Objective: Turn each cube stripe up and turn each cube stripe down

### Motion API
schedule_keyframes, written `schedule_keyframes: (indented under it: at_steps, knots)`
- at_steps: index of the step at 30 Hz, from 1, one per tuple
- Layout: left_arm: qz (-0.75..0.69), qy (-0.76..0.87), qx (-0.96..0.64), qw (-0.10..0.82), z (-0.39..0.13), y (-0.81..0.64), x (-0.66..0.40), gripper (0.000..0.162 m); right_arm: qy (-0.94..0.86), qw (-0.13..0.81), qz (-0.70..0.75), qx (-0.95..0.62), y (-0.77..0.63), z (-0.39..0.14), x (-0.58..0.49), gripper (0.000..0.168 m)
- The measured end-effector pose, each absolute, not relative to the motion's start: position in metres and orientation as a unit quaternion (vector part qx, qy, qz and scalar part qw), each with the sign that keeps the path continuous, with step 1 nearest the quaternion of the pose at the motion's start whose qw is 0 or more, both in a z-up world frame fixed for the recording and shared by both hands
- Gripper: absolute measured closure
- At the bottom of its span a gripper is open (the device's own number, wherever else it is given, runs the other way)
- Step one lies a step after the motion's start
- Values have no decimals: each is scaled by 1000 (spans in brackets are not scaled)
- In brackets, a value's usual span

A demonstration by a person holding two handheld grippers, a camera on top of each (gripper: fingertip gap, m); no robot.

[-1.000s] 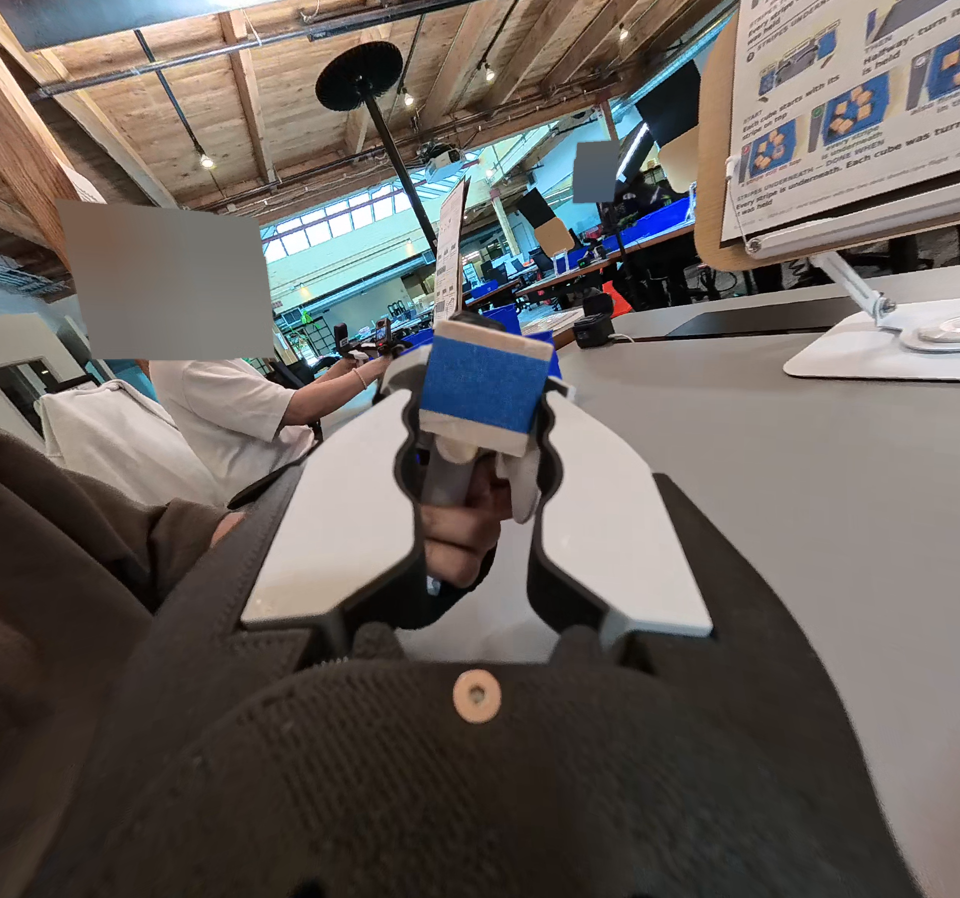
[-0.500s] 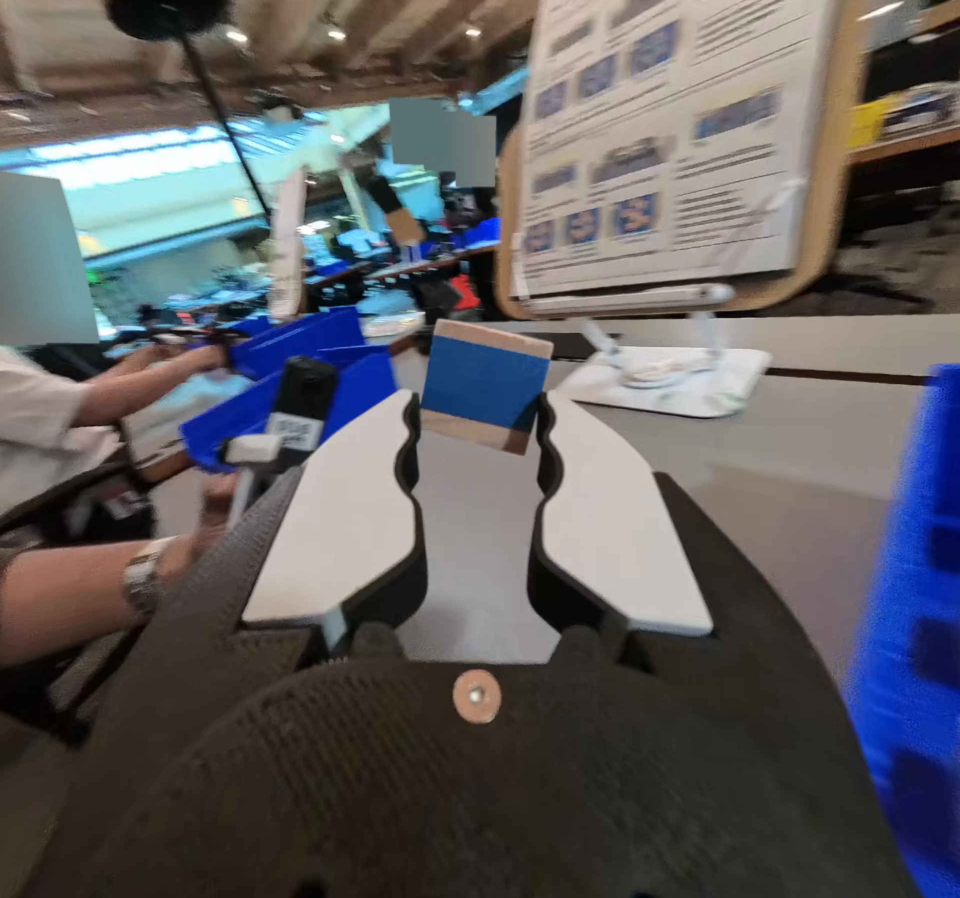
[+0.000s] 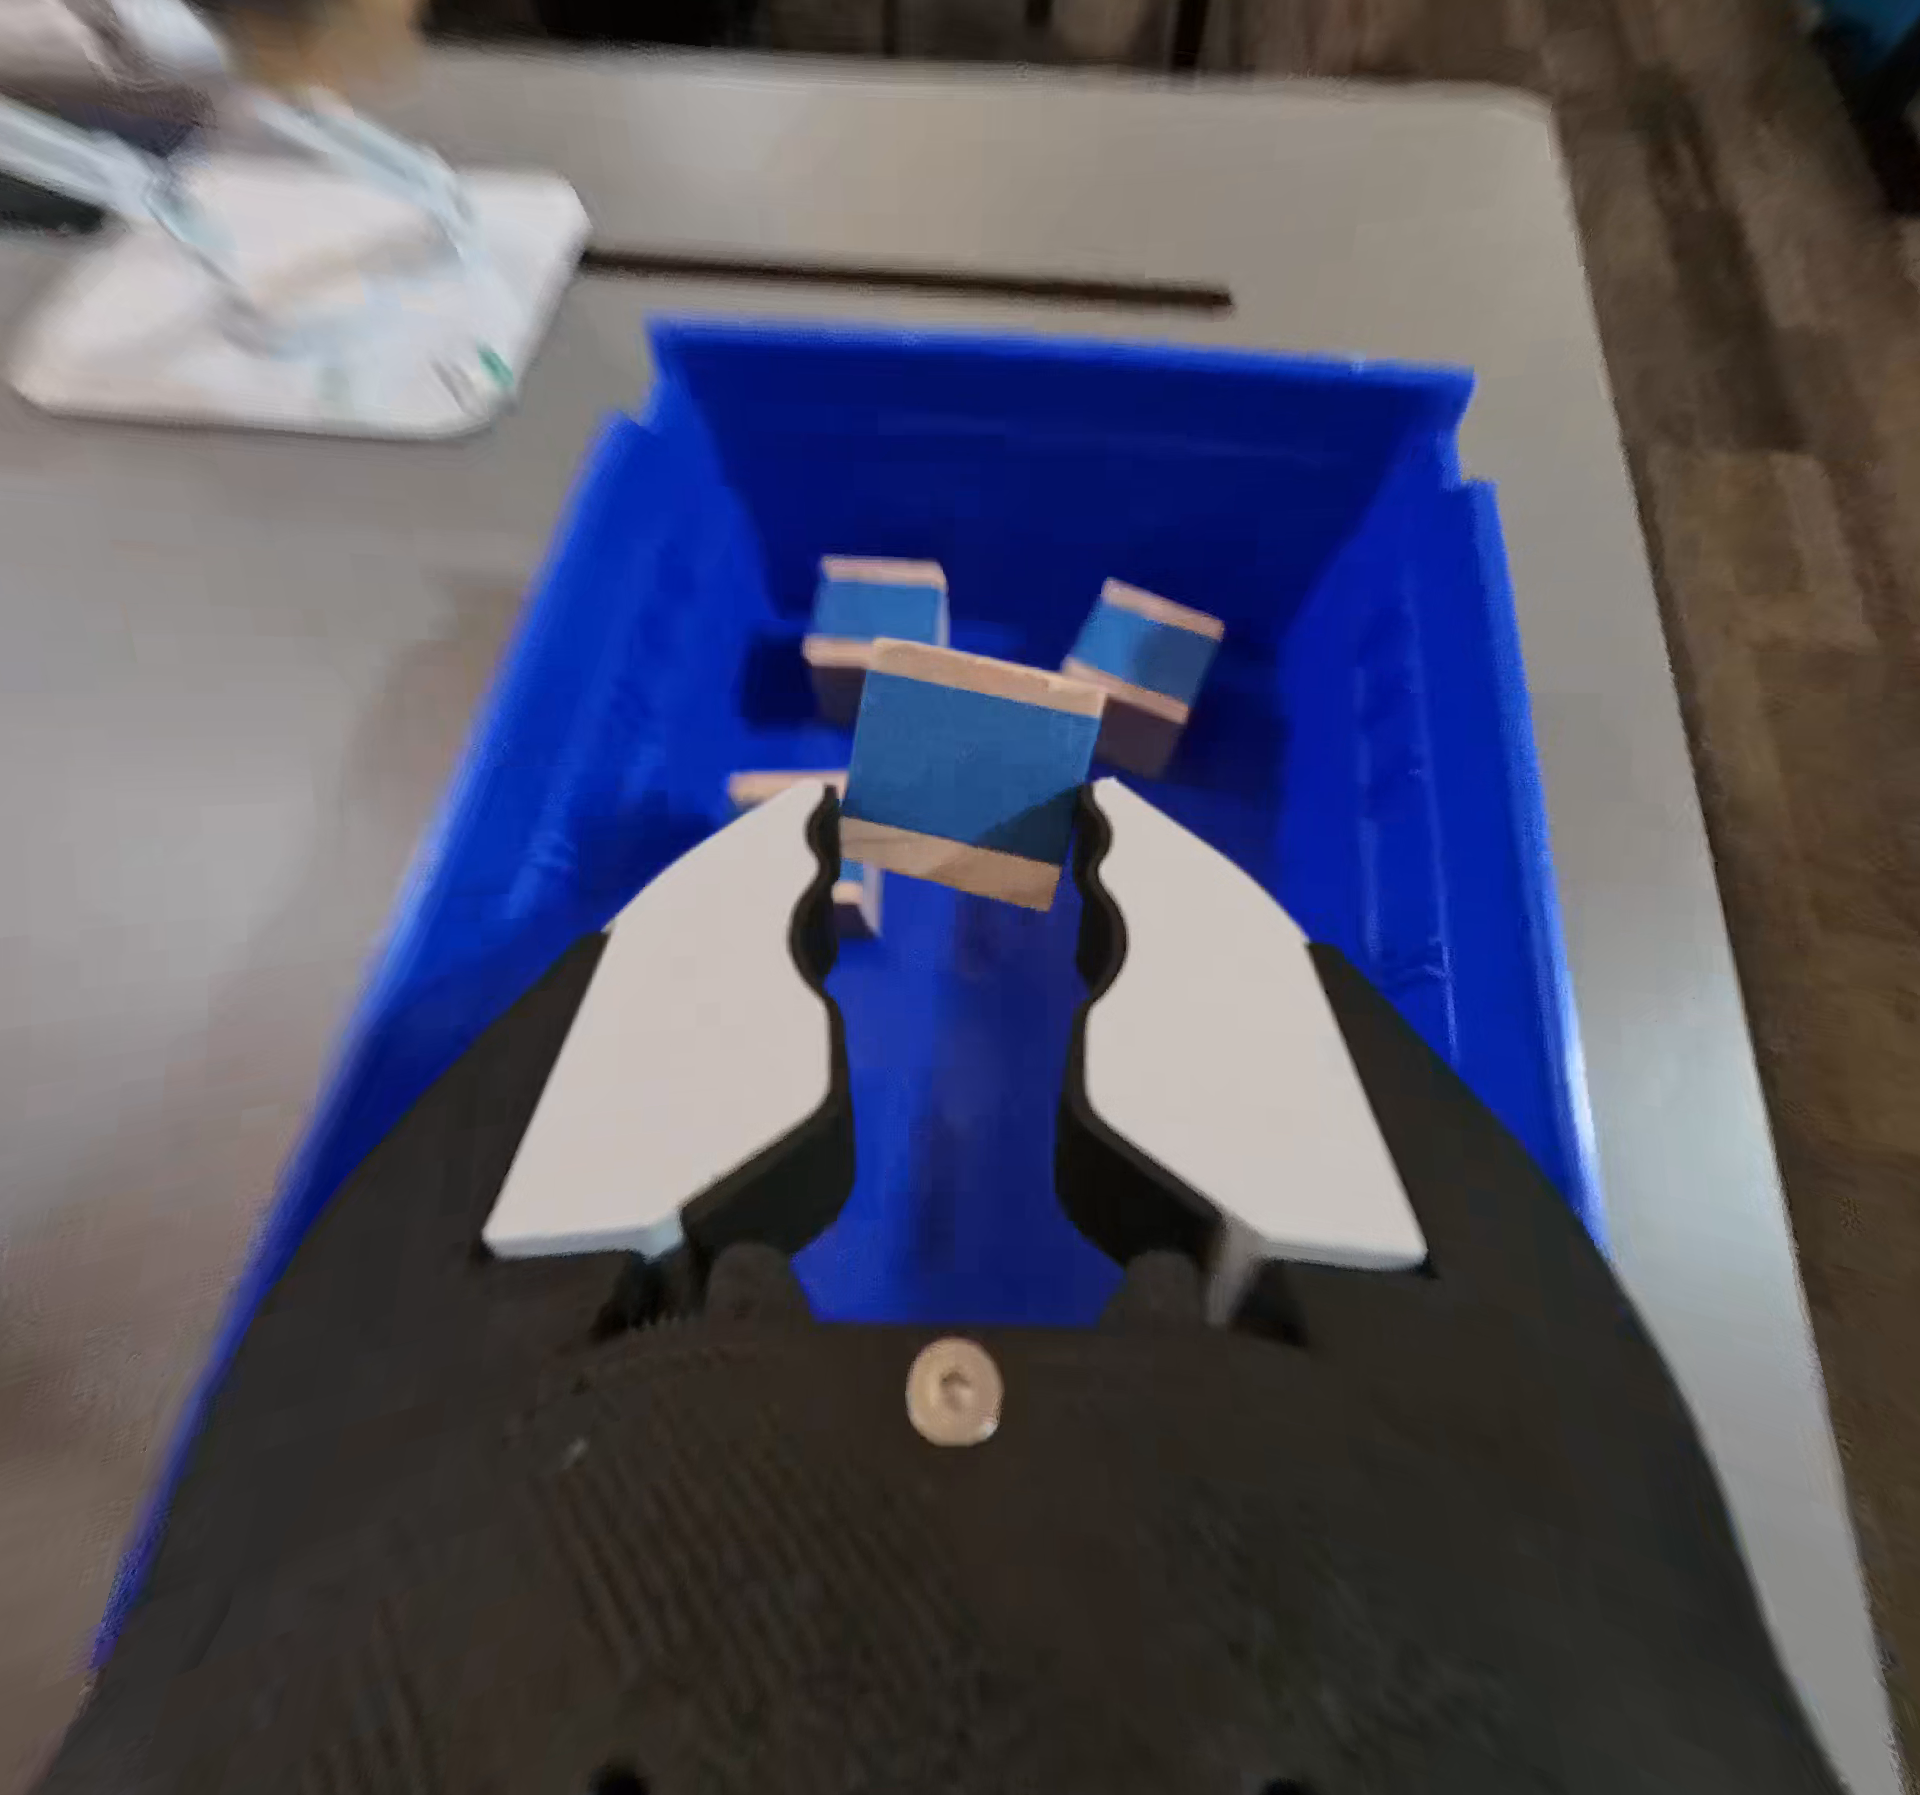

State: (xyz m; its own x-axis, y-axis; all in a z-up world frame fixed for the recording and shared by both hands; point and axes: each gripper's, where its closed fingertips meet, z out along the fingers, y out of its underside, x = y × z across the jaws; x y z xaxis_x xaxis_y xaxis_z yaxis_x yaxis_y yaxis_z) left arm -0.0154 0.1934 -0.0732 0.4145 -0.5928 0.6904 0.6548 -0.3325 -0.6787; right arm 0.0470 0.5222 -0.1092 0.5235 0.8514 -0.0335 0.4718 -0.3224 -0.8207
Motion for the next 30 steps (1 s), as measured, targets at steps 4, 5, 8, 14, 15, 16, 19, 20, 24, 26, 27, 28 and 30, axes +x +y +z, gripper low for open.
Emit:
schedule_keyframes:
  at_steps: [4, 5, 8, 14, 15, 16, 19, 20, 24, 26, 27, 28, 30]
  knots:
    - [-542, -20, -622, 565, -80, 192, -12, 104, -450, 282, 203, -823, 534, -164, 51, 123]
    - [-540, -20, -625, 563, -82, 191, -12, 103, -447, 273, 193, -830, 538, -171, 53, 123]
    - [-530, -26, -633, 564, -89, 188, -16, 103, -446, 269, 151, -840, 551, -183, 62, 123]
    - [-516, -60, -630, 578, -93, 176, -34, 103, -445, 212, 165, -854, 550, -195, 61, 123]
    - [-513, -65, -628, 581, -92, 174, -37, 103, -444, 205, 169, -856, 550, -196, 61, 123]
    - [-509, -68, -628, 585, -92, 172, -39, 103, -443, 197, 176, -857, 548, -195, 60, 123]
    - [-501, -75, -627, 592, -91, 167, -43, 103, -438, 183, 214, -854, 541, -182, 54, 111]
    - [-503, -76, -624, 593, -90, 166, -44, 104, -439, 182, 229, -849, 536, -174, 51, 108]
    - [-519, -82, -613, 591, -87, 163, -46, 107, -451, 224, 258, -824, 522, -128, 44, 105]
    - [-519, -85, -608, 595, -84, 164, -48, 107, -468, 264, 272, -798, 507, -99, 38, 105]
    - [-520, -85, -606, 596, -83, 164, -47, 107, -479, 286, 280, -781, 497, -83, 34, 104]
    - [-521, -83, -605, 597, -81, 165, -47, 107, -491, 312, 289, -760, 486, -66, 29, 104]
    - [-518, -78, -606, 598, -78, 167, -45, 106, -515, 378, 306, -706, 461, -29, 20, 104]
